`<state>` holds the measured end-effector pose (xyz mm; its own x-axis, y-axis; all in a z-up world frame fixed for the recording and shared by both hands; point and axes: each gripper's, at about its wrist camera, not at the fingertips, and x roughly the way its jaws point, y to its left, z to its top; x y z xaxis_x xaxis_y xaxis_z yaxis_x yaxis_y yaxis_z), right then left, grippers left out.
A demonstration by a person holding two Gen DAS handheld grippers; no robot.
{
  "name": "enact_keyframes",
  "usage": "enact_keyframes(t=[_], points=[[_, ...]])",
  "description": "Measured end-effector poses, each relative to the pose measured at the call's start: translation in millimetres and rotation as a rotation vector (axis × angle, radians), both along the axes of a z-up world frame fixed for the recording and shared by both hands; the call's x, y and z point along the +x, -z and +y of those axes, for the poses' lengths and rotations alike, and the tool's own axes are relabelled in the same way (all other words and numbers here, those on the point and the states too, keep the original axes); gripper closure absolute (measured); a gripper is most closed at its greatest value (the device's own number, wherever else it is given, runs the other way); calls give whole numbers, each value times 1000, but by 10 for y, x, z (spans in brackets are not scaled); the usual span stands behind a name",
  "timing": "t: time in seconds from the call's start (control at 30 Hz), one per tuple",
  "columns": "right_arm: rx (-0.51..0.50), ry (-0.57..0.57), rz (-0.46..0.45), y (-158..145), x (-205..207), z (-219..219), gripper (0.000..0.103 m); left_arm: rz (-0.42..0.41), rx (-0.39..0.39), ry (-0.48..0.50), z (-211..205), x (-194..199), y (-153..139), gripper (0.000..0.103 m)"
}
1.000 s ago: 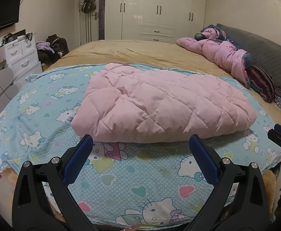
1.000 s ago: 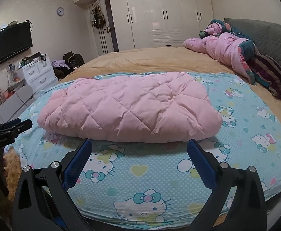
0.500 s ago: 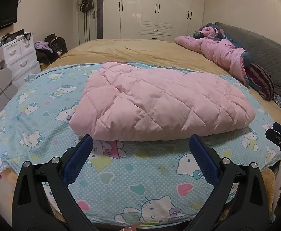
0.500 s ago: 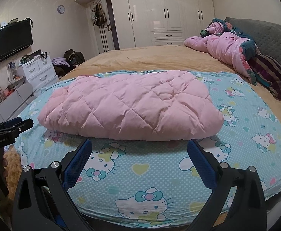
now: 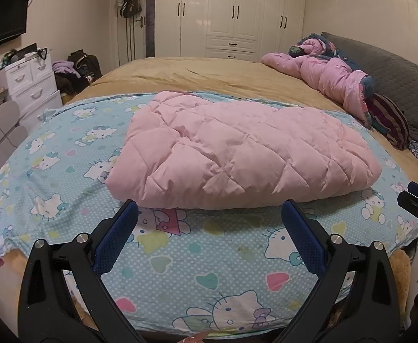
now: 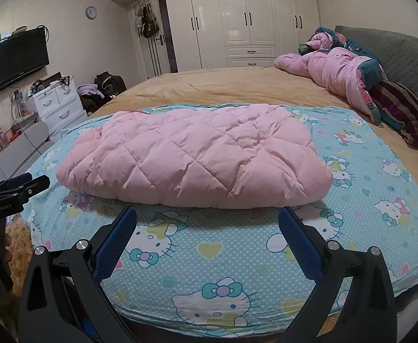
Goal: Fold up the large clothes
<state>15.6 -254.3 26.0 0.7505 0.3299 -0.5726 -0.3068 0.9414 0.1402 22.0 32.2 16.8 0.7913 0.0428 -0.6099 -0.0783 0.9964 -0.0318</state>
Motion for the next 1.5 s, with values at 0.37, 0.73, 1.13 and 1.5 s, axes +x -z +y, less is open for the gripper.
enact_keyframes(t=[0.37,0.73,1.13,1.5], points=[[-2,-1,-3,-15,-8,2,4,-2,1,-8,2,-14,-15,9],[-7,4,-4,-25,-19,-16,4,-6,2,-11,18,-34,-24,9],[-4,-3,-3,-41,-31,-5,4,-7,7,-18,9,-35,-44,9],[0,-7,-3,-60,-43,1,4,-11,21,-26,10,-46,-52,9]])
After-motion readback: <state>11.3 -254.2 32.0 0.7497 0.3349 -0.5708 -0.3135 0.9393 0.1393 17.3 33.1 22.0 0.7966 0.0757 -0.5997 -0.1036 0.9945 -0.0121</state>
